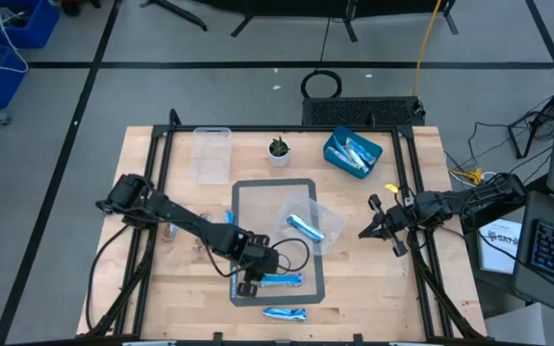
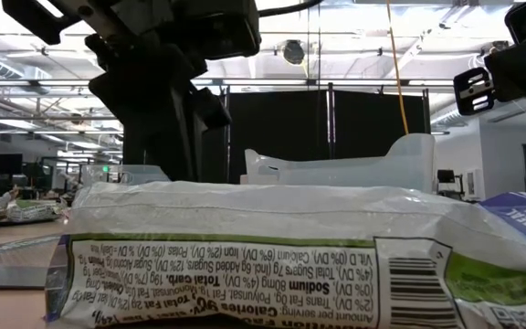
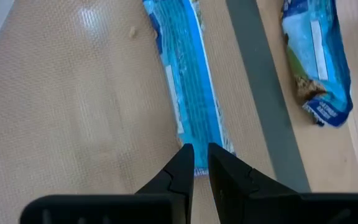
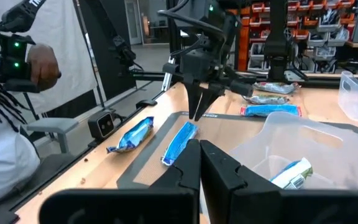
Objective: Pick and place Granola Bars by type
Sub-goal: Put the snack into the center bin
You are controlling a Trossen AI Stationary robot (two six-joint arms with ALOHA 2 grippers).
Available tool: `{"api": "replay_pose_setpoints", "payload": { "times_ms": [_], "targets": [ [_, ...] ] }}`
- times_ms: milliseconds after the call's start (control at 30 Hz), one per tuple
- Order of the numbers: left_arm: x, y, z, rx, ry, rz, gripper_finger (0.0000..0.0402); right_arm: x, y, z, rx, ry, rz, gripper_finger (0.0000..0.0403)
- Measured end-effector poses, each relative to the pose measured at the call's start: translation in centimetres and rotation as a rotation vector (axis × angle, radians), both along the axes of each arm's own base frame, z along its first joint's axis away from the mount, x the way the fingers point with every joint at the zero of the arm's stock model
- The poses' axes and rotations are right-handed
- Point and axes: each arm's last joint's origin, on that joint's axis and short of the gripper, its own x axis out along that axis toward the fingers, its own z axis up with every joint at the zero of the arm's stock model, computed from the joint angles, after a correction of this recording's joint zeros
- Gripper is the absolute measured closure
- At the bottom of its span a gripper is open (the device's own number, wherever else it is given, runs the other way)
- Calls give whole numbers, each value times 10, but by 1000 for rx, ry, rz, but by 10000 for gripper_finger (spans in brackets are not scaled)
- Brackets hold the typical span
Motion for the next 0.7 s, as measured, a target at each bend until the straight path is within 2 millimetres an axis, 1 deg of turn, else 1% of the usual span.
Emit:
{"api": "replay_pose_setpoints", "payload": {
  "times_ms": [333, 400, 500, 600, 700],
  "targets": [
    [-3, -9, 0, 2, -3, 5, 345, 0, 0, 0, 0, -1, 0, 403],
    [-3, -10, 1, 14, -18, 10, 332, 0, 0, 0, 0, 0, 0, 403],
    [-1, -12, 2, 17, -41, 14, 302, 0, 0, 0, 0, 0, 0, 403],
    [-2, -11, 2, 14, -34, 26, 270, 0, 0, 0, 0, 0, 1, 403],
    [-1, -11, 2, 11, -33, 33, 248, 0, 0, 0, 0, 0, 1, 403]
  ]
}}
